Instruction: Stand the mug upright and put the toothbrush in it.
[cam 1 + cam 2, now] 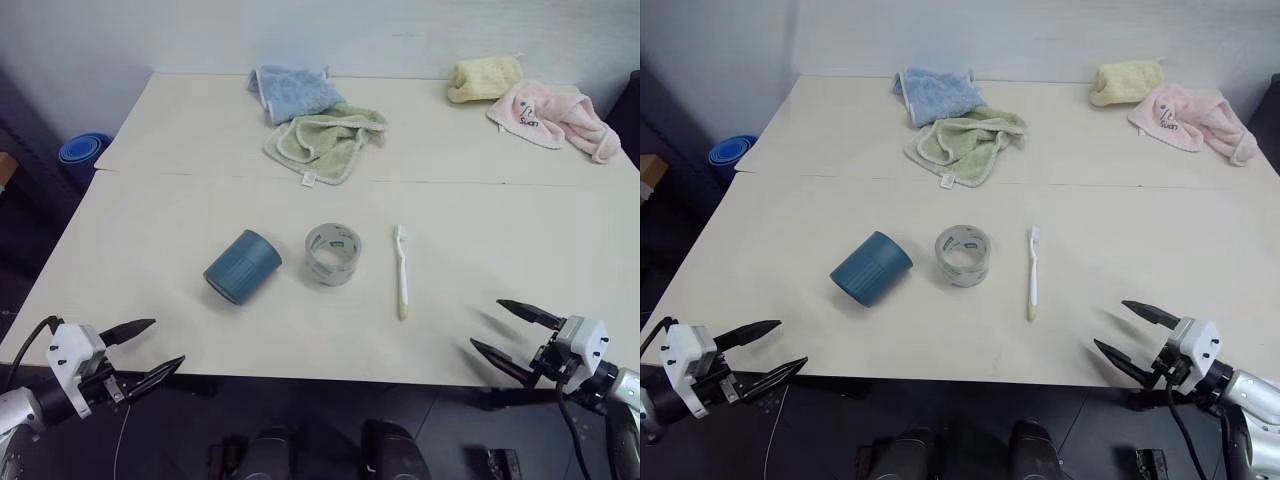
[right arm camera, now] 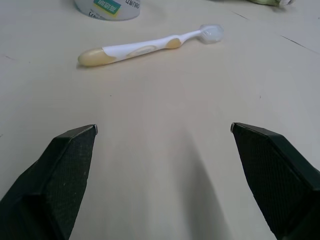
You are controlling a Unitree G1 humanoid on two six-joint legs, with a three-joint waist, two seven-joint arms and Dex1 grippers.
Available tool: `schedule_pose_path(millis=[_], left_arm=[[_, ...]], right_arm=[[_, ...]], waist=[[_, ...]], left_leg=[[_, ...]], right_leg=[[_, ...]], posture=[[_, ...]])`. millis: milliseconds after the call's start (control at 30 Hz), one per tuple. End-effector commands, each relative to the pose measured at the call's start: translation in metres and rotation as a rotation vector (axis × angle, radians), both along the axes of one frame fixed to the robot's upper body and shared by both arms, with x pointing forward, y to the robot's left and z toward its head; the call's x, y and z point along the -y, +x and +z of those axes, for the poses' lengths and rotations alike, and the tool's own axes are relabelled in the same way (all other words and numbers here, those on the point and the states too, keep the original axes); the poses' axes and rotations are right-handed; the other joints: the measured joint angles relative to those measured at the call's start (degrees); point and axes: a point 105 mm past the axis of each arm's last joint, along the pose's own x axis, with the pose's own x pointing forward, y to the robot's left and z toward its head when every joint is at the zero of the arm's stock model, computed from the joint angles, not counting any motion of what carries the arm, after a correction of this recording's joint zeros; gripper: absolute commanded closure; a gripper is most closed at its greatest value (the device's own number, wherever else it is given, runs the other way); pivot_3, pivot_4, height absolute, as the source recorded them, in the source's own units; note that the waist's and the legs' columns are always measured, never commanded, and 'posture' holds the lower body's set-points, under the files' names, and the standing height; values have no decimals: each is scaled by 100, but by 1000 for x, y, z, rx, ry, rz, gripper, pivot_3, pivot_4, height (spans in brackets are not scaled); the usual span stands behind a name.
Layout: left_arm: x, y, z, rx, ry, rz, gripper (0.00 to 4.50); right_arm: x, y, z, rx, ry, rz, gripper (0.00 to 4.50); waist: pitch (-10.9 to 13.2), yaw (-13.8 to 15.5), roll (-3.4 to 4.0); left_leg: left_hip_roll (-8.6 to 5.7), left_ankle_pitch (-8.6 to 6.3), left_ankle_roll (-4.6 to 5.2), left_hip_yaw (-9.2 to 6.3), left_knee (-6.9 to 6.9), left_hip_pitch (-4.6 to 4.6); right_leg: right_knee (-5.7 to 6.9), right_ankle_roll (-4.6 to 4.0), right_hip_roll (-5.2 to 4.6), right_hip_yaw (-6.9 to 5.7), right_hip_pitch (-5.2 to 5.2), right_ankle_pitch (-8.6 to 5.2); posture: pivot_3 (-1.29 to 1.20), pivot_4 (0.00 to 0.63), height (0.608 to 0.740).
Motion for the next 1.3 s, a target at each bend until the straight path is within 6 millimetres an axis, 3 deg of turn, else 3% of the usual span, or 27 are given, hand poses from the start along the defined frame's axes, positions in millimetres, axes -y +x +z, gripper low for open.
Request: schedule_pose_path(millis=[33, 433, 500, 633, 733, 867, 1033, 1133, 1300], left_arm=[[5, -1, 8, 26, 5, -23, 0], [7, -1, 7, 28, -3, -20, 0], [7, -1, 9, 43, -9, -18, 0], [11, -4, 23, 69, -112, -60, 0], [18, -4, 28, 61, -167, -110, 0], [27, -6, 28, 33, -195, -173, 0], [34, -10, 27, 34, -184, -202, 0], [41, -12, 28, 43, -191, -223, 0], [48, -14, 30, 56, -198, -241, 0]], right_arm=[[-7, 3, 8, 41, 11, 17, 26], [-18, 14, 19, 74, 29, 21, 26], [-37, 21, 35, 109, 10, 94, 26], [-115, 52, 79, 56, 21, 269, 26], [-159, 63, 94, -9, -29, 367, 26], [-202, 73, 83, -126, -203, 482, 26], [-218, 81, 58, -208, -360, 530, 26], [-220, 90, 45, -207, -456, 538, 683], [-216, 97, 49, -146, -480, 547, 2285]], waist=[[0, 0, 0], [0, -2, 0], [0, -8, 1], [2, -110, 3], [3, -135, 7], [0, -49, 2], [0, -29, 1], [-2, -37, -4], [-2, -45, -4]], left_leg=[[0, 0, 0, 0, 0, 1], [0, 0, 0, 1, 0, 3], [1, 0, 0, 0, 0, 4], [16, 1, -6, -3, 0, 25], [18, -2, -14, -30, -1, 36], [13, -10, -18, -74, -3, 13], [-10, -16, -7, -80, 16, -30], [-9, -17, -6, -68, 34, -33], [0, -15, -10, -45, 58, -30]], right_leg=[[0, 0, 0, 0, 0, 0], [4, 0, 0, 0, 0, 0], [5, 0, 0, 0, 0, 0], [21, -8, 1, 12, -3, 0], [39, -10, 1, 12, -5, 0], [47, -19, 4, -13, -15, -4], [45, -20, -4, -32, -30, -3], [42, -18, -2, -34, -21, -3], [50, -18, 1, -34, -14, -3]], posture=[[0, 150, 740], [0, 150, 740], [0, 150, 740], [0, 150, 740], [0, 150, 740], [0, 150, 740], [0, 150, 740], [0, 150, 740], [0, 150, 740]])
